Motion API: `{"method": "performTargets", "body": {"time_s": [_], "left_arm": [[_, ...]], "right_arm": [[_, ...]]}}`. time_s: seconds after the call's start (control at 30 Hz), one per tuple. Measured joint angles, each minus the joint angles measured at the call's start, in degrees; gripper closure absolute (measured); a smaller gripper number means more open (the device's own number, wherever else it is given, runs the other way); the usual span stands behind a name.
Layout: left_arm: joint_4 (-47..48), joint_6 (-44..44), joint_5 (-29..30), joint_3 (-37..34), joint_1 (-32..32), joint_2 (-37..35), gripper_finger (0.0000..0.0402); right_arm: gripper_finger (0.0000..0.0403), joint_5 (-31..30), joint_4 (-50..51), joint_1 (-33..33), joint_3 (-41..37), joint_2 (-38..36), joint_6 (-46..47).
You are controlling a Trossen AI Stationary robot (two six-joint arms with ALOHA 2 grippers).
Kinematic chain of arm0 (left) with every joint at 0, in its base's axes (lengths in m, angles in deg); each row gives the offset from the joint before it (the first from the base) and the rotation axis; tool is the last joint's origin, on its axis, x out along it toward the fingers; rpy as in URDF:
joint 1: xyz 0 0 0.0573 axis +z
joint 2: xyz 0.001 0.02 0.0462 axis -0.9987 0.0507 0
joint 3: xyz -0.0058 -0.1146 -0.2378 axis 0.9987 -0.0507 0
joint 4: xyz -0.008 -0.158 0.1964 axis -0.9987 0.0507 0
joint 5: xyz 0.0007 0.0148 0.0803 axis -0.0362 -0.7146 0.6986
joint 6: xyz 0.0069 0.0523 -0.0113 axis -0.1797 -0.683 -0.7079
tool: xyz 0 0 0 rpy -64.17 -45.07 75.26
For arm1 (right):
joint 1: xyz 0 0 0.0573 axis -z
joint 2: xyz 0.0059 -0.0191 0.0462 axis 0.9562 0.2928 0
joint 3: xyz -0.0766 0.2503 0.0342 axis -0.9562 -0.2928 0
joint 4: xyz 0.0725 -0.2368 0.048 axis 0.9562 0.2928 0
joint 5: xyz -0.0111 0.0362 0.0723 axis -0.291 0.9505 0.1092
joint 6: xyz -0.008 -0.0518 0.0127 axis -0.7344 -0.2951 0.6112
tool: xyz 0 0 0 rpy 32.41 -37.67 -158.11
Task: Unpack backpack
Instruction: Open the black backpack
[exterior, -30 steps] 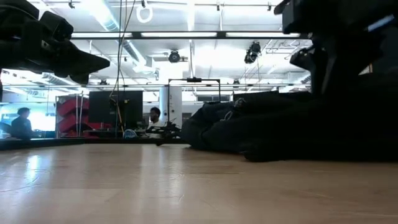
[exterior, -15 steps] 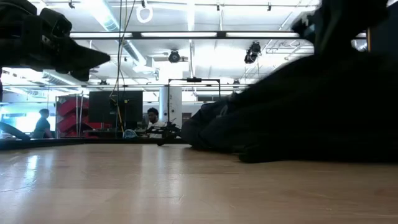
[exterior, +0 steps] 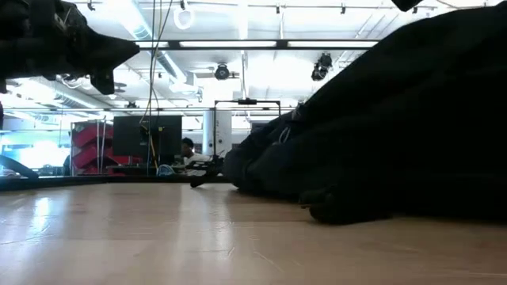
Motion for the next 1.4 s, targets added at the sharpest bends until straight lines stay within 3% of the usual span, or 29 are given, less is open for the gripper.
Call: {"method": "performTargets", "body": {"time_s": [0.23,0.37,0.67,0.9,1.2,1.4], "left_arm": [[-1.19,1.94,-0.31,0.0,-0.04,0.52,0.0401],[-1.11,2.86,-4.26,0.15,-0.67,2.26,0.0401],[-2.02,3.01,-1.36,3.15,-2.1,13.81,0.0401],[-2.16,-1.94,-1.7,11.58,-2.46,28.72,0.0401],[-1.86,-16.4,-1.81,27.42,-5.92,55.79,0.0399],[0.05,-24.92,-1.19,35.91,-7.78,70.24,0.034]], "right_arm": [[0.0402,-1.11,-0.12,0.21,0.0,-0.02,2.63],[0.0402,-1.48,-2.81,0.57,0.0,-0.02,2.56],[0.0403,-1.23,-4.84,3.64,-0.02,0.04,0.87],[0.0403,-1.22,-5.17,6.12,-0.02,0.07,0.58],[0.0403,-1.1,-9.12,6.35,-0.02,0.09,0.03],[0.0403,-1.06,-9.27,5.85,-0.02,0.09,0.07]]}}
